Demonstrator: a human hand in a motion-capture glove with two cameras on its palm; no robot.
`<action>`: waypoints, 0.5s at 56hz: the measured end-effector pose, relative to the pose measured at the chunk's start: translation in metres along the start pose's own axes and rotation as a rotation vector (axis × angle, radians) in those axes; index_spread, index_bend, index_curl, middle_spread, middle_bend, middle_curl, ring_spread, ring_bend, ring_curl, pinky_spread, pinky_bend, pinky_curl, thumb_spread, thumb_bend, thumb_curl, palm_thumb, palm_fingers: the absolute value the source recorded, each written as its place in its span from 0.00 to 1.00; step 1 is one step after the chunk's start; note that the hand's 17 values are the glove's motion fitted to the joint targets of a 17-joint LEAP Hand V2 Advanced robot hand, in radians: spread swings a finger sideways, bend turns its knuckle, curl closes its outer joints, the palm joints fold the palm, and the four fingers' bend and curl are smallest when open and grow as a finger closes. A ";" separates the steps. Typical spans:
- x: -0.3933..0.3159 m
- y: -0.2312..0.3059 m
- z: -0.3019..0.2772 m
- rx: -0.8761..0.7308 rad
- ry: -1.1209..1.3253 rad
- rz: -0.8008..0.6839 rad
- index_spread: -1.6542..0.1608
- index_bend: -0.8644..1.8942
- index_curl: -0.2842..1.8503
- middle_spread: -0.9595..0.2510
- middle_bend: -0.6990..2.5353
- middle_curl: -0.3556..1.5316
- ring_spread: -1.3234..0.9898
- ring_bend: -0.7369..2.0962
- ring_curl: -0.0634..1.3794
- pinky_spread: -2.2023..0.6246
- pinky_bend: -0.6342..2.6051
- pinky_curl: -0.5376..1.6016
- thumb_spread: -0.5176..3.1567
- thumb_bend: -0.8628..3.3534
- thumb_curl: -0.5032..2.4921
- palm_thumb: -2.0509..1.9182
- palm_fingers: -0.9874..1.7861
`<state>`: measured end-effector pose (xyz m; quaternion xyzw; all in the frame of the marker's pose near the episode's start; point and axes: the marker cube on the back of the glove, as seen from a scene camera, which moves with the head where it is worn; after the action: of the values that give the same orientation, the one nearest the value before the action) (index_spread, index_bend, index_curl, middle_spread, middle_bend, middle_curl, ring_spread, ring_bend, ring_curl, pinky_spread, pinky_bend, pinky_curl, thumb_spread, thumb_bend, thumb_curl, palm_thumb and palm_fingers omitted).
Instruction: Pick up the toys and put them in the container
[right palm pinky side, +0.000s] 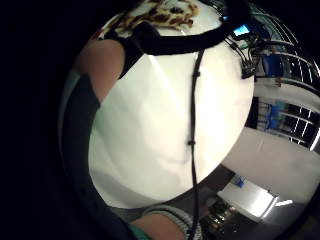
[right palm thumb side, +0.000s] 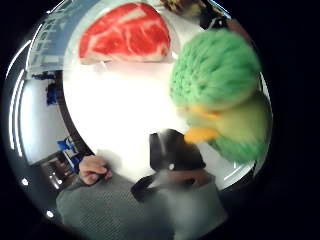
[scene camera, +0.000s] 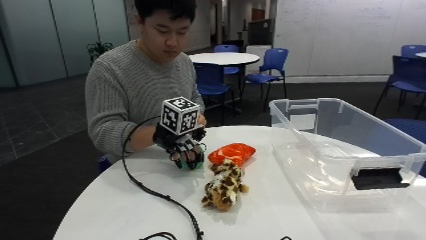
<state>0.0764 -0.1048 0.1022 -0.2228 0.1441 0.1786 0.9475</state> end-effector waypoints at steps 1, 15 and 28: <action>0.000 -0.001 0.001 0.013 -0.004 0.008 0.73 0.37 0.27 0.58 0.43 0.43 0.45 0.41 0.18 0.78 0.33 0.38 0.50 0.20 0.27 0.54 0.50; -0.003 -0.003 0.000 0.082 -0.021 -0.006 0.73 0.41 0.31 0.59 0.49 0.47 0.41 0.45 0.21 0.78 0.29 0.37 0.52 0.21 0.28 0.57 0.59; 0.007 -0.004 -0.143 0.224 -0.175 -0.223 0.73 0.42 0.34 0.59 0.49 0.47 0.38 0.48 0.24 0.77 0.28 0.38 0.52 0.21 0.29 0.59 0.61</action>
<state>0.0569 -0.1741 -0.0218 -0.1141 0.0546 0.0740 0.9892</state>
